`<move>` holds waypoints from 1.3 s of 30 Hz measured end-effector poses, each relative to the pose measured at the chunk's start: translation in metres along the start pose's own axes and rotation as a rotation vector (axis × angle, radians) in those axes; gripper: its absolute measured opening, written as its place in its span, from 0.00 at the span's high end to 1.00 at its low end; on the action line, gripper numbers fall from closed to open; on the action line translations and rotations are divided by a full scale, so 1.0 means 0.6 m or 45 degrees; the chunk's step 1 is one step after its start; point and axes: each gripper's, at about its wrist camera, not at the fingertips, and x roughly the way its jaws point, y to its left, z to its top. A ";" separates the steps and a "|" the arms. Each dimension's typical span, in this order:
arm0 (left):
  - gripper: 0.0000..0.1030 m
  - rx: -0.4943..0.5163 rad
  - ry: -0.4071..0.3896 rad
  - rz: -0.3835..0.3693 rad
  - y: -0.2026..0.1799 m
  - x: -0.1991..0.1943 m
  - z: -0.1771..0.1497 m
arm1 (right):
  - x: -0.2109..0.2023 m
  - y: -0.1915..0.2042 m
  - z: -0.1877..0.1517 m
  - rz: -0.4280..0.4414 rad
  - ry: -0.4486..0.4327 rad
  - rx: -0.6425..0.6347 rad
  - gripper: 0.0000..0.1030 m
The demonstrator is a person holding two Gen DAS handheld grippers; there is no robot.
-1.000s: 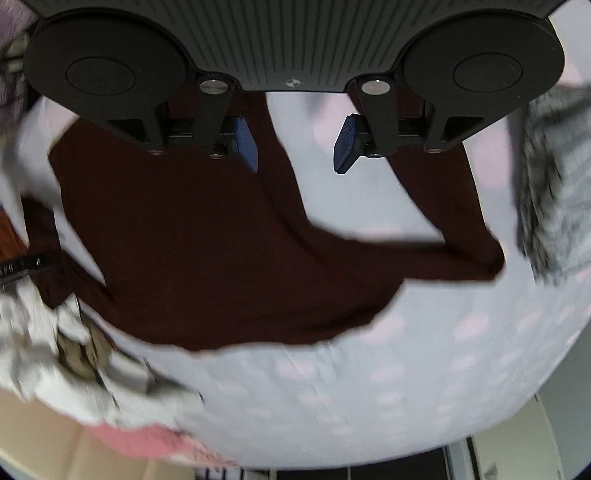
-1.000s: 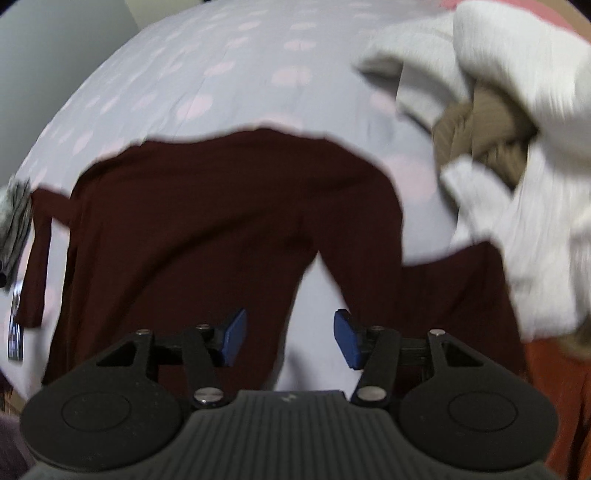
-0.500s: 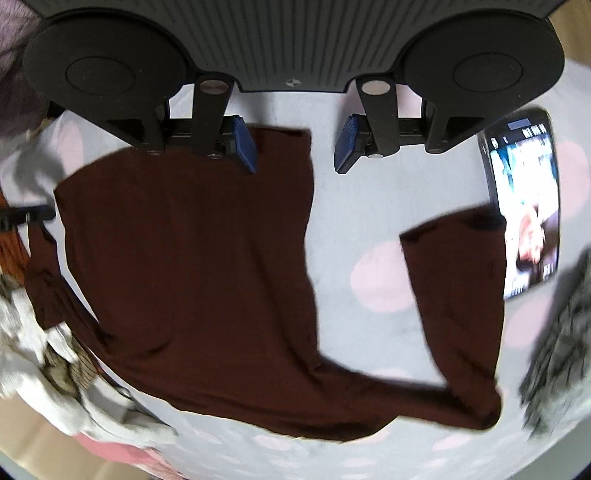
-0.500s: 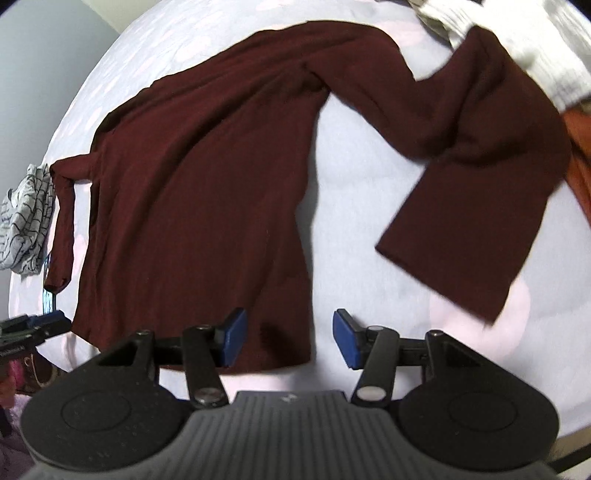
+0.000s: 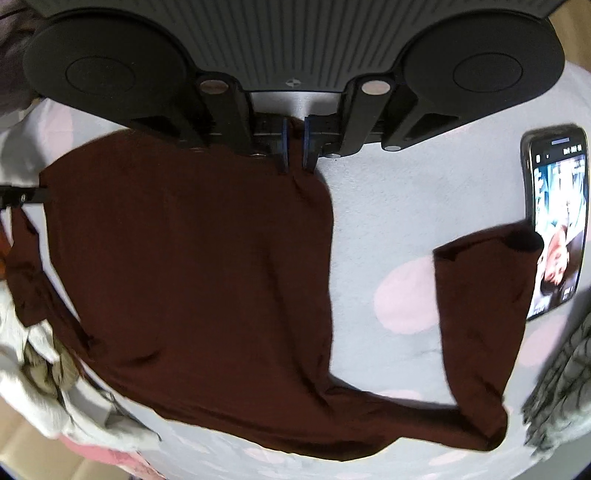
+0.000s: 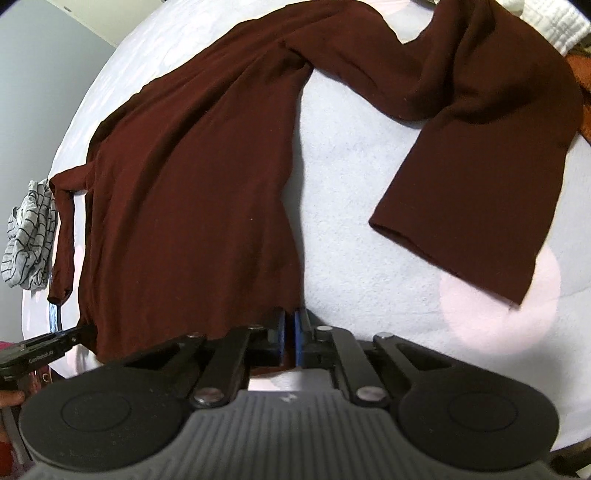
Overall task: Fold clothes
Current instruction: 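Pull the sweater hem with both grippers to straighten the body flat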
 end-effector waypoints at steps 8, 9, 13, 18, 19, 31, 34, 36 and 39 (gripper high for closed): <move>0.96 -0.045 -0.069 -0.092 0.013 -0.068 0.004 | -0.065 0.026 0.016 0.039 -0.031 -0.026 0.98; 0.96 -0.041 -0.079 -0.109 0.014 -0.080 0.006 | -0.077 0.030 0.020 0.038 -0.039 -0.032 0.98; 0.96 -0.015 -0.117 -0.154 0.015 -0.124 0.018 | -0.126 0.045 0.030 0.052 -0.079 -0.063 0.98; 0.97 0.002 -0.128 -0.195 0.015 -0.162 0.027 | -0.181 0.064 0.032 0.096 -0.094 -0.113 0.98; 0.97 0.005 -0.117 -0.205 0.015 -0.166 0.026 | -0.192 0.067 0.030 0.089 -0.096 -0.129 0.98; 0.97 0.112 0.145 -0.110 0.001 -0.089 -0.031 | -0.176 0.020 -0.022 -0.051 0.086 -0.148 0.98; 0.97 0.169 0.206 -0.039 -0.007 -0.052 -0.039 | -0.133 0.018 -0.033 -0.100 0.160 -0.189 0.98; 0.97 0.174 0.237 -0.013 -0.004 -0.033 -0.042 | -0.105 0.013 -0.039 -0.128 0.197 -0.210 0.98; 0.97 0.174 0.263 0.006 -0.003 -0.010 -0.044 | -0.074 0.008 -0.045 -0.141 0.235 -0.222 0.98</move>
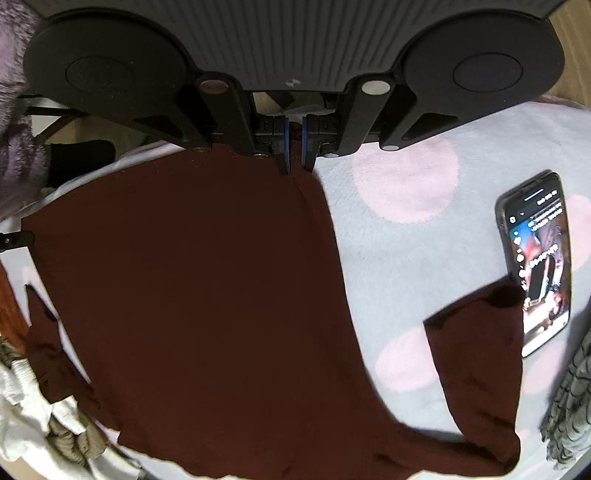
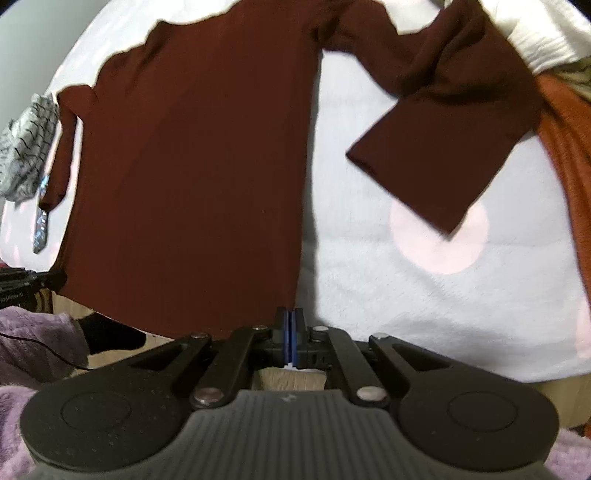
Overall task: Fold clothes
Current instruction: 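Pull the sweater hem with both grippers to straighten the body flat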
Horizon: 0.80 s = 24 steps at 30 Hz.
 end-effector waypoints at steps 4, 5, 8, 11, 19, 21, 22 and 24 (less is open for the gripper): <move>0.96 0.007 0.008 0.012 -0.001 0.013 0.002 | 0.025 -0.001 -0.002 -0.038 0.009 -0.024 0.98; 0.96 0.007 0.010 0.010 0.000 0.014 0.003 | 0.029 -0.002 -0.003 -0.044 0.011 -0.026 0.98; 0.96 0.001 0.024 0.002 0.004 0.019 0.005 | 0.036 -0.007 -0.003 -0.050 0.008 -0.016 0.97; 0.96 -0.001 0.029 -0.002 0.006 0.019 0.006 | 0.038 -0.011 -0.002 -0.048 0.010 -0.003 0.95; 0.64 -0.025 -0.002 0.003 0.029 -0.027 0.008 | -0.005 -0.024 0.001 -0.119 -0.046 0.058 0.53; 0.63 -0.037 -0.039 0.005 0.044 -0.052 0.021 | -0.029 -0.028 0.010 -0.137 -0.099 0.067 0.52; 0.63 -0.049 -0.057 0.002 0.054 -0.065 0.031 | -0.040 -0.028 0.018 -0.134 -0.124 0.072 0.51; 0.63 -0.066 -0.103 0.018 0.075 -0.094 0.059 | -0.063 -0.027 0.034 -0.126 -0.173 0.080 0.50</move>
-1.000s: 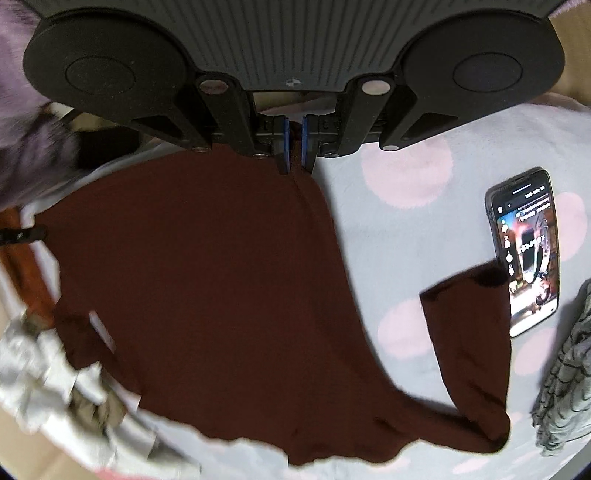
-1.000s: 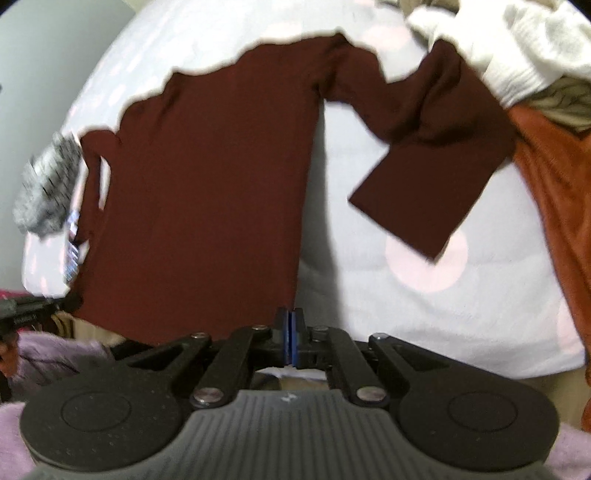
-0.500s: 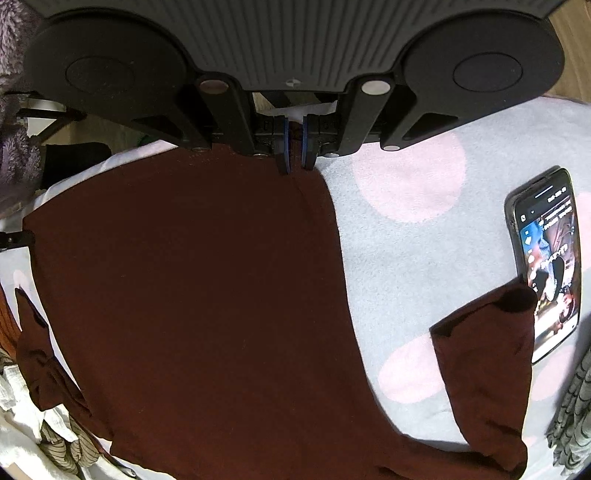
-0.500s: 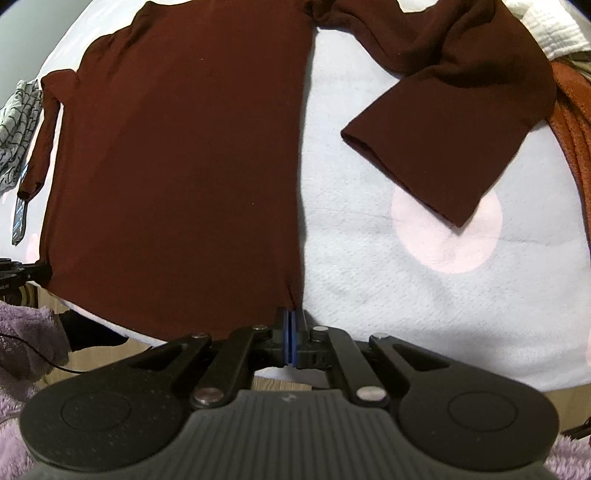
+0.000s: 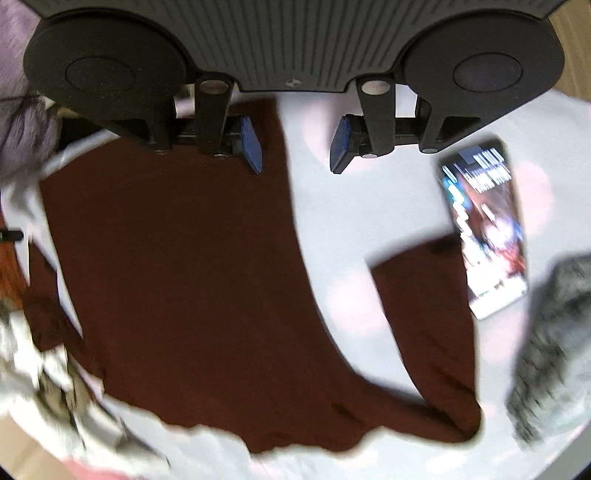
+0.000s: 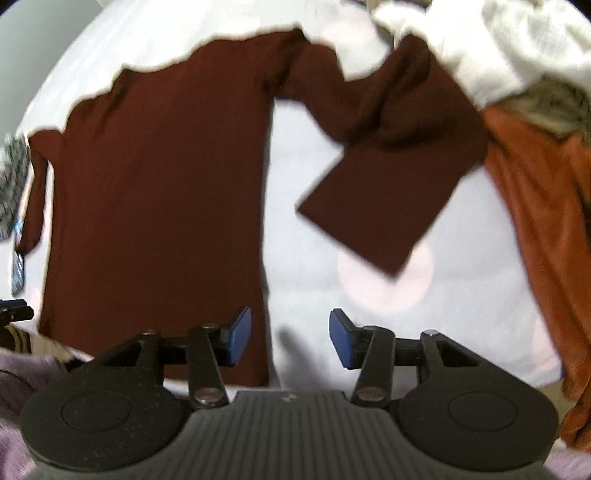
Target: Fold clothes
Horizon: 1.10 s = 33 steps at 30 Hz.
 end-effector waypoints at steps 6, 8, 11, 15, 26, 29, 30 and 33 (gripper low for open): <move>0.60 -0.067 -0.141 0.124 0.079 -0.051 0.116 | -0.047 0.070 0.075 0.072 -0.109 -0.106 0.40; 0.60 -0.112 -0.182 0.056 0.119 -0.048 0.145 | -0.044 0.098 0.099 0.096 -0.131 -0.146 0.39; 0.60 -0.209 -0.199 0.044 0.160 -0.018 0.177 | -0.027 0.136 0.129 0.126 -0.148 -0.183 0.39; 0.60 -0.279 -0.204 0.087 0.201 0.029 0.202 | 0.009 0.173 0.162 0.134 -0.151 -0.200 0.39; 0.58 -0.346 -0.095 0.114 0.245 0.124 0.236 | 0.104 0.255 0.227 0.171 -0.071 -0.222 0.39; 0.58 -0.354 -0.070 0.128 0.254 0.142 0.239 | 0.113 0.289 0.236 0.181 -0.084 -0.290 0.39; 0.58 -0.360 -0.075 0.122 0.257 0.145 0.237 | 0.116 0.299 0.237 0.183 -0.085 -0.315 0.39; 0.65 -0.408 -0.082 0.104 0.264 0.145 0.238 | 0.130 0.326 0.242 0.188 -0.077 -0.379 0.39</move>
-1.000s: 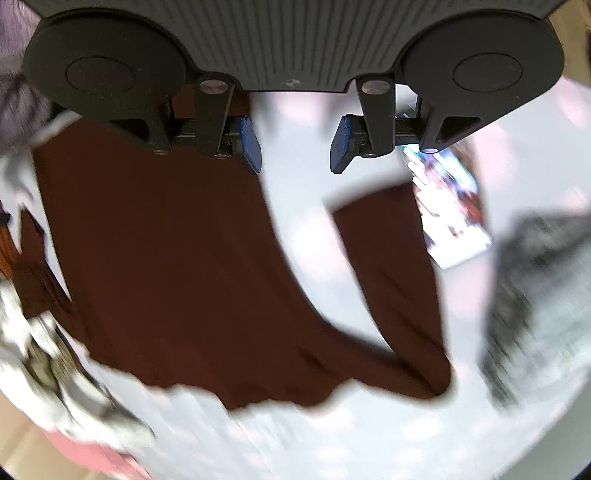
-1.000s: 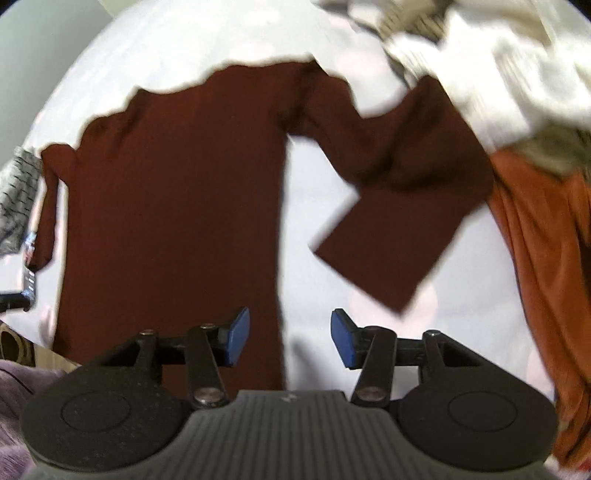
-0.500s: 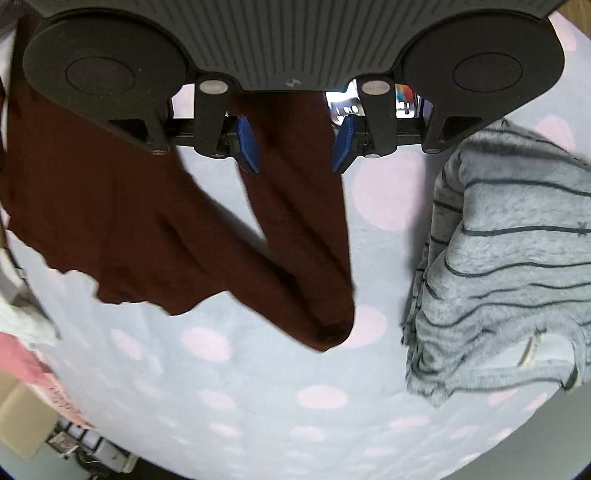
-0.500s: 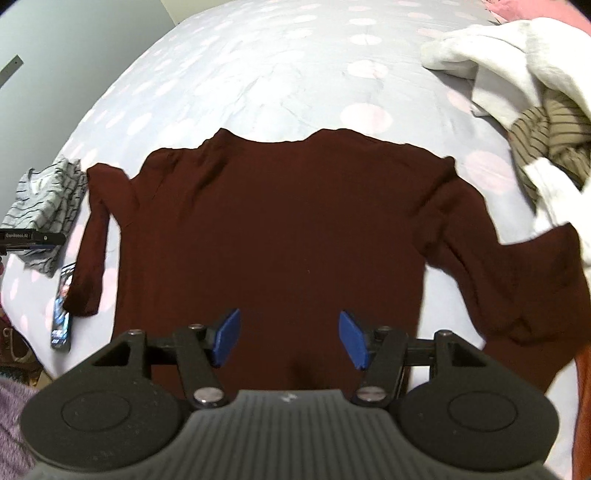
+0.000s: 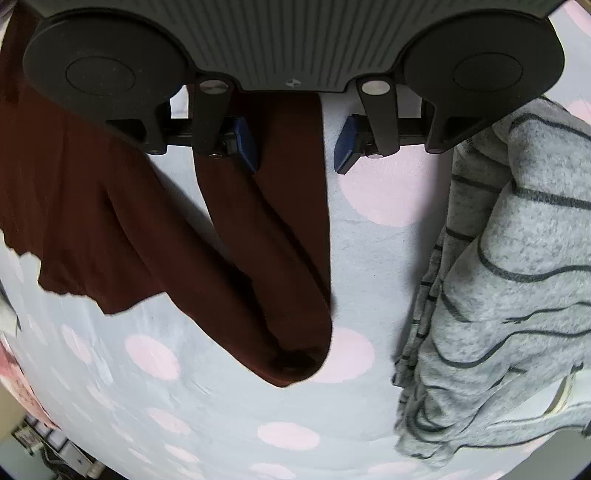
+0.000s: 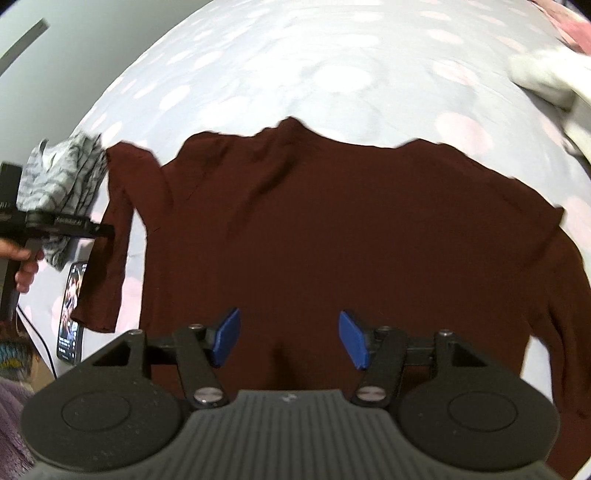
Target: Fold clothes
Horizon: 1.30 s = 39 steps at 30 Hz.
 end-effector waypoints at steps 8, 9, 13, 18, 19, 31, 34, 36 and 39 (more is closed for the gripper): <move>0.97 -0.048 -0.097 -0.054 -0.006 -0.046 0.011 | 0.044 0.020 0.019 -0.013 0.028 -0.035 0.39; 0.97 -0.047 -0.129 -0.056 -0.007 -0.061 0.013 | 0.047 0.021 0.022 -0.013 0.024 -0.033 0.39; 0.97 -0.087 -0.299 -0.138 -0.005 -0.142 0.021 | 0.050 0.023 0.022 -0.015 0.022 -0.025 0.39; 0.97 -0.102 -0.495 -0.213 0.003 -0.254 0.011 | 0.047 0.019 0.015 -0.031 0.023 -0.010 0.39; 0.97 -0.110 -0.527 -0.210 0.004 -0.273 0.004 | 0.047 0.018 0.015 -0.033 0.021 -0.007 0.39; 0.97 0.031 -0.837 -0.201 -0.032 -0.418 -0.039 | 0.027 0.014 0.008 -0.023 -0.015 0.022 0.39; 0.97 0.164 -0.878 -0.231 -0.073 -0.440 -0.060 | 0.019 0.013 0.005 -0.012 -0.024 0.029 0.39; 0.97 0.244 -0.867 -0.250 -0.102 -0.444 -0.072 | 0.015 0.011 0.004 -0.003 -0.028 0.039 0.39; 0.97 0.318 -0.830 -0.255 -0.138 -0.438 -0.086 | 0.006 0.007 -0.002 0.026 -0.032 0.067 0.39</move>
